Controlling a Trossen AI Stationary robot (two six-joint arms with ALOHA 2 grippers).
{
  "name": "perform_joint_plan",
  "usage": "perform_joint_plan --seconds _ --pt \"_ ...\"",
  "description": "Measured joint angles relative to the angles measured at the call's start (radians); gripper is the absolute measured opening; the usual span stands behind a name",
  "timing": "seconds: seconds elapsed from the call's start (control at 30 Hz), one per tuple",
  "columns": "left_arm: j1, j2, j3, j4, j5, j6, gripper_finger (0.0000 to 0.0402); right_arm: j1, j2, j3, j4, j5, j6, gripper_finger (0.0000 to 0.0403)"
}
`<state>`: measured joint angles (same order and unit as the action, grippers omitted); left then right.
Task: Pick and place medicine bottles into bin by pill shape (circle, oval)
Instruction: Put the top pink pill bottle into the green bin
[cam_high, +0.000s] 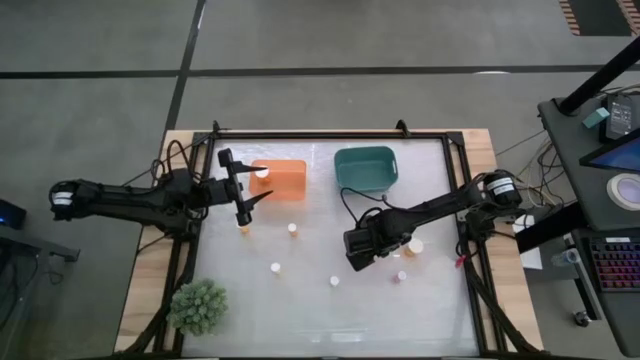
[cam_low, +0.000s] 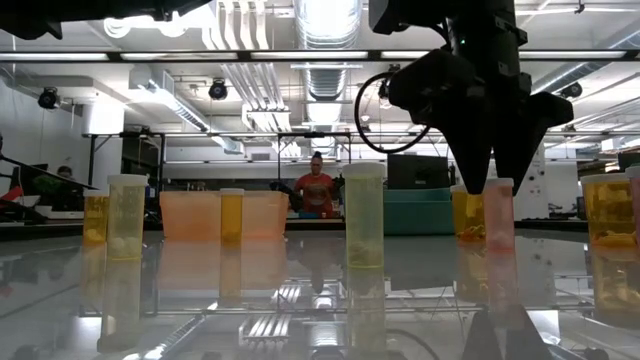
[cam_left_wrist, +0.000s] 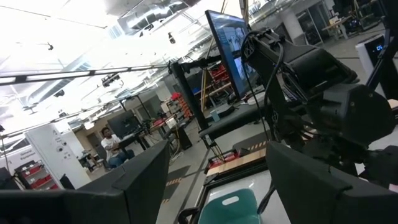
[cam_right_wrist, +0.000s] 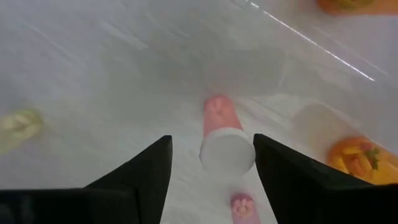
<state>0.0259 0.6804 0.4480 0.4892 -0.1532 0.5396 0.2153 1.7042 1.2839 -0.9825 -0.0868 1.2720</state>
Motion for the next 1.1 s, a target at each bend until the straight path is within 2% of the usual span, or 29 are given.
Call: perform_joint_plan --seconds 0.53,0.6,0.83,1.1 --pt "0.000 0.000 -0.001 0.000 0.000 0.000 0.0251 0.000 0.000 -0.004 -0.004 0.000 0.019 0.0212" --pt "0.000 0.000 -0.001 0.000 0.000 0.000 0.0251 0.000 0.000 -0.004 -0.004 0.000 0.024 0.0198" --pt "0.000 0.000 -0.001 0.000 0.000 0.000 0.0251 0.000 0.000 -0.004 -0.002 0.000 0.018 0.0100" --pt "0.000 0.000 -0.001 0.000 0.000 0.000 0.0251 0.000 0.000 -0.004 -0.003 0.000 0.016 0.0104"
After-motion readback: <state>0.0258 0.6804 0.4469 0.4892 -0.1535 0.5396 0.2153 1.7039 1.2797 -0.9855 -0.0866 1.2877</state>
